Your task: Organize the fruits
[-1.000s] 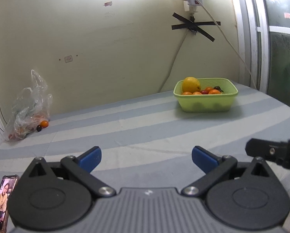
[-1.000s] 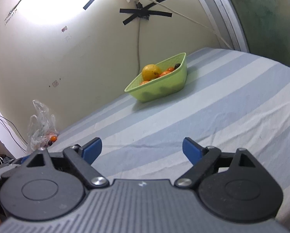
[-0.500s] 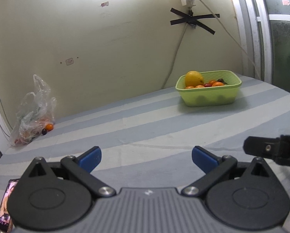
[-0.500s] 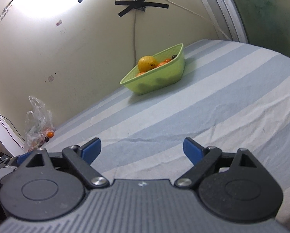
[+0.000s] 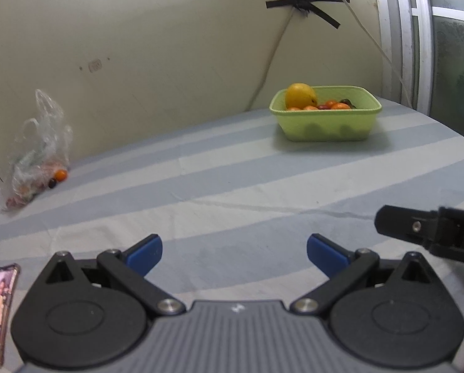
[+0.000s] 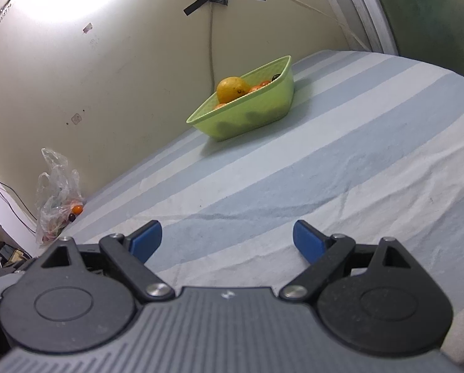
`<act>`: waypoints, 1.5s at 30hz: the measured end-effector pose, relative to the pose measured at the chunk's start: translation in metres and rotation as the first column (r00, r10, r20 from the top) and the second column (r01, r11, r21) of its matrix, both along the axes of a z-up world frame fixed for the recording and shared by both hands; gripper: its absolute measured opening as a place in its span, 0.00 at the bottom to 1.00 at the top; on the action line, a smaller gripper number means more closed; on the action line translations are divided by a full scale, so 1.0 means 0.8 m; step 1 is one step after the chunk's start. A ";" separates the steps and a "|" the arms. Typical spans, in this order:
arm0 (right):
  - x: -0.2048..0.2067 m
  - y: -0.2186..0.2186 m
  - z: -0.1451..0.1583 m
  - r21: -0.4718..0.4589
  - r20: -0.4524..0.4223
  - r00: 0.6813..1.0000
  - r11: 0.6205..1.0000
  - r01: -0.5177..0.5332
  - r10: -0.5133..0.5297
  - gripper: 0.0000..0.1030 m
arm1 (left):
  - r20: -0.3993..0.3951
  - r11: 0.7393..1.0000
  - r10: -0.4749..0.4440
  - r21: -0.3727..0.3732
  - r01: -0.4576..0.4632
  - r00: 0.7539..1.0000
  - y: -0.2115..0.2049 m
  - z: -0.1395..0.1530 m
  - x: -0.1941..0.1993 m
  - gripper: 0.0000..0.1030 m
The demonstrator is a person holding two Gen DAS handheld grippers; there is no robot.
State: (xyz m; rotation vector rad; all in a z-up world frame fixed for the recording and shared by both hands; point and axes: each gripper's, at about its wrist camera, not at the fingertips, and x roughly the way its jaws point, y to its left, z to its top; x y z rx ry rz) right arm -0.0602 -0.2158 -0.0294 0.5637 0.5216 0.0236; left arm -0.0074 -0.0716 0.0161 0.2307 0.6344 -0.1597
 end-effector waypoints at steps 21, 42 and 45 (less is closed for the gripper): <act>0.004 -0.001 0.000 -0.007 -0.001 1.000 1.000 0.021 -0.021 0.91 | -0.108 0.997 -0.031 -0.074 0.023 0.994 0.000 -0.011 0.006 1.00; 0.004 0.003 -0.001 -0.027 0.011 1.000 0.999 0.019 -0.019 0.91 | -0.111 0.996 -0.016 -0.084 0.006 0.994 0.003 -0.012 0.005 1.00; 0.004 0.003 -0.001 -0.028 0.010 1.000 0.999 0.019 -0.019 0.91 | -0.113 0.996 -0.014 -0.085 0.005 0.993 0.004 -0.011 0.004 1.00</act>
